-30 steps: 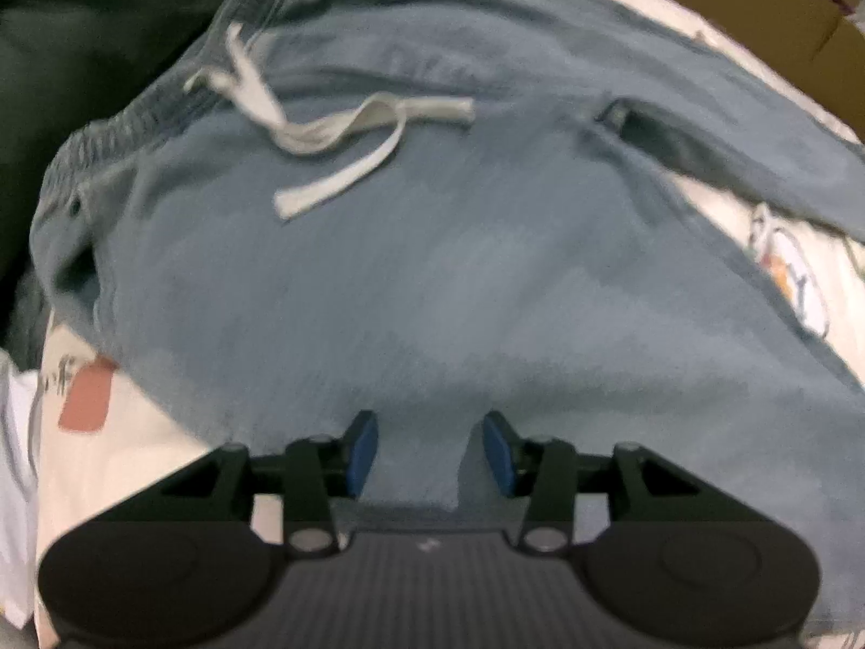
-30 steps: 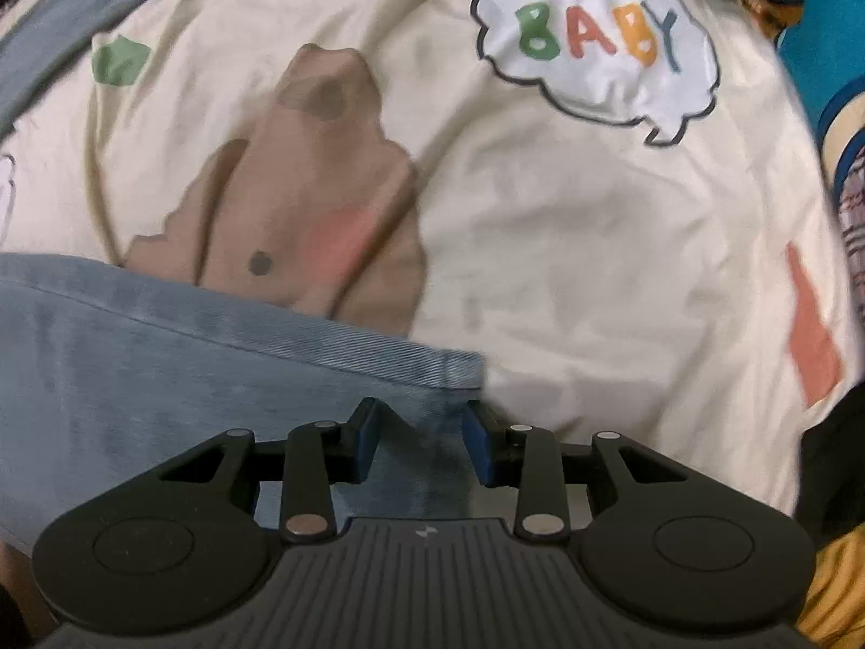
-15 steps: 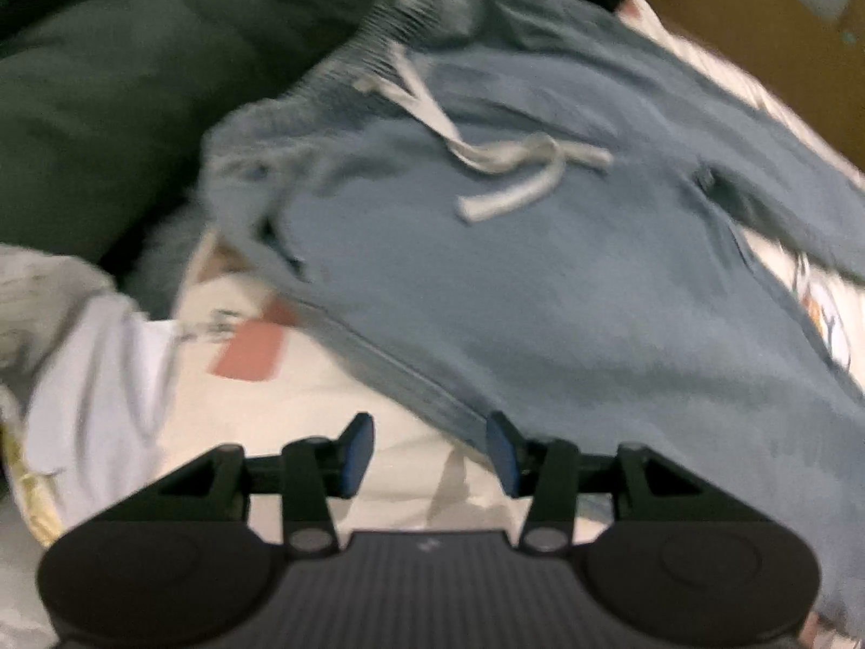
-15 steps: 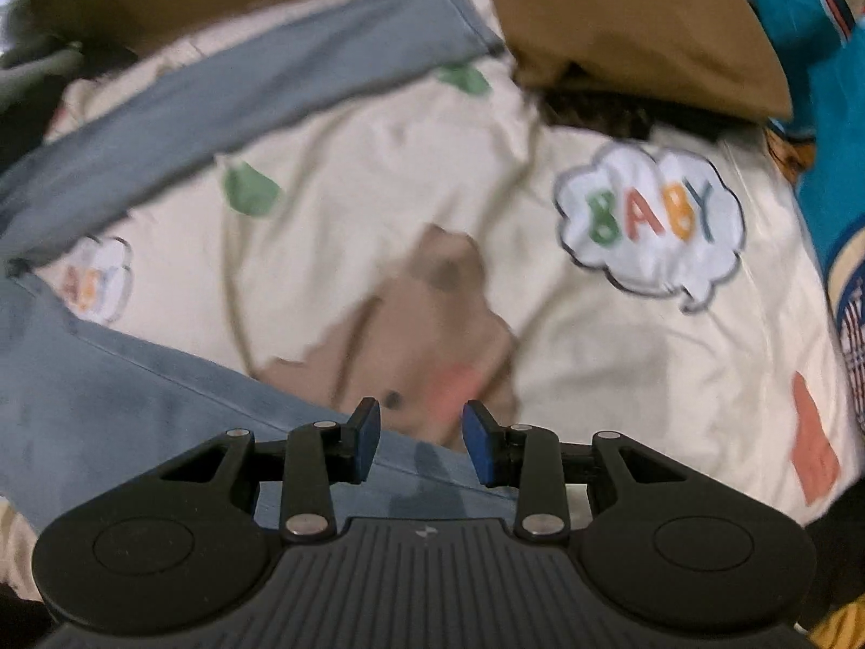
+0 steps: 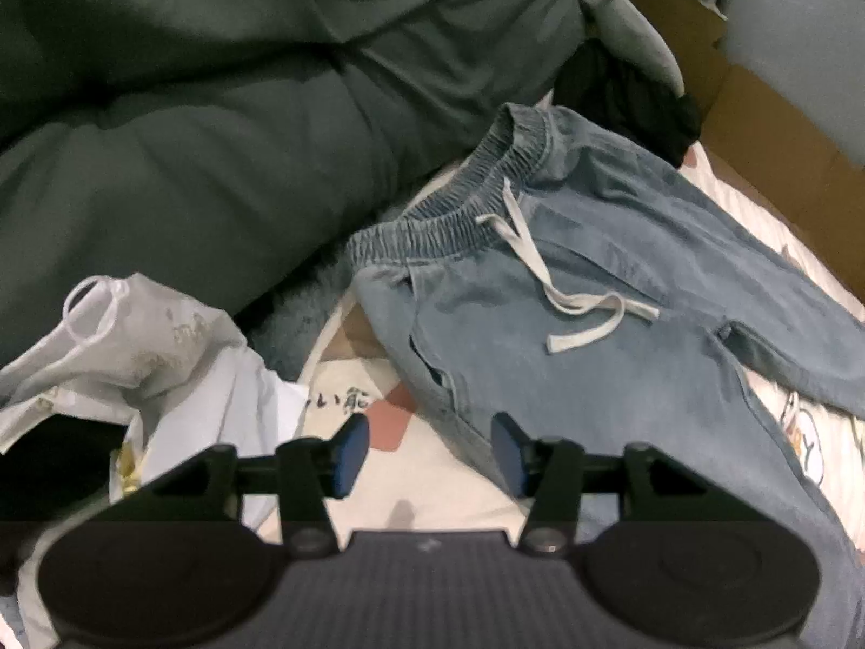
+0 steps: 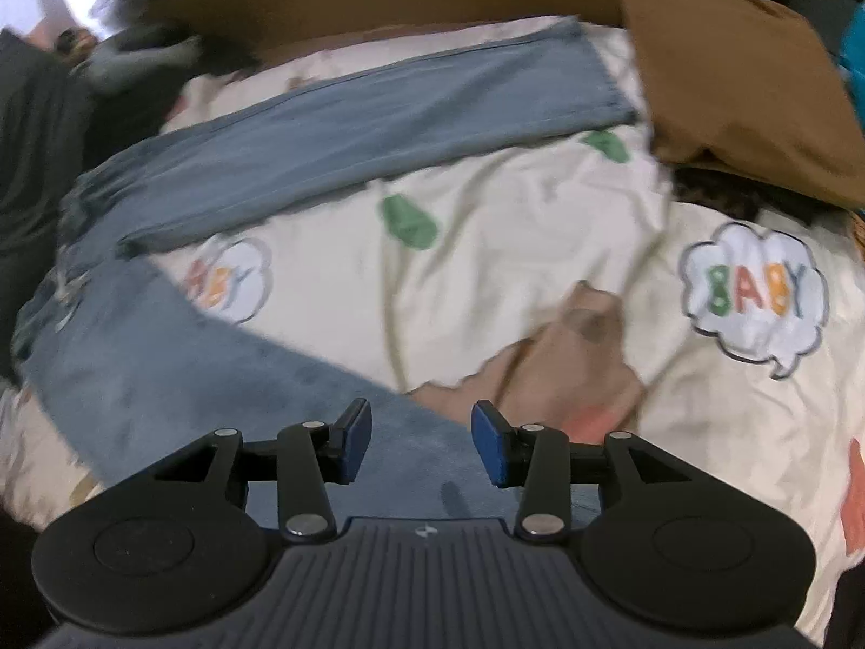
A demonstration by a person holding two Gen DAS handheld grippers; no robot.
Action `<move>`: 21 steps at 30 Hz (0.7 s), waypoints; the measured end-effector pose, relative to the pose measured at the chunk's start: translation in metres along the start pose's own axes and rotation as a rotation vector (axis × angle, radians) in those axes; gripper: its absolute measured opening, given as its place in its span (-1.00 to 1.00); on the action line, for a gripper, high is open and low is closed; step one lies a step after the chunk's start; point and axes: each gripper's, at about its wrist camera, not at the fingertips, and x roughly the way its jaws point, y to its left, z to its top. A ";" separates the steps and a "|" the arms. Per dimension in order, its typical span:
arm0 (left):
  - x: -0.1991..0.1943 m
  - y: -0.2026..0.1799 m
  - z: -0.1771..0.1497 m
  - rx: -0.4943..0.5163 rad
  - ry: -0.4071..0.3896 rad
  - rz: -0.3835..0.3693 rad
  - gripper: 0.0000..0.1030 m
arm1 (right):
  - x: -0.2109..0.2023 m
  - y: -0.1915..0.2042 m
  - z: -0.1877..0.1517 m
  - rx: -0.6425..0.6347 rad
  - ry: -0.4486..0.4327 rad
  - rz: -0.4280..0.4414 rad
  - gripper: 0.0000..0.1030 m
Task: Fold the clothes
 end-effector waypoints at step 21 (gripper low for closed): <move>0.079 0.030 0.060 -0.107 -0.026 0.049 -0.80 | 0.000 0.033 -0.008 -0.091 0.033 0.125 0.85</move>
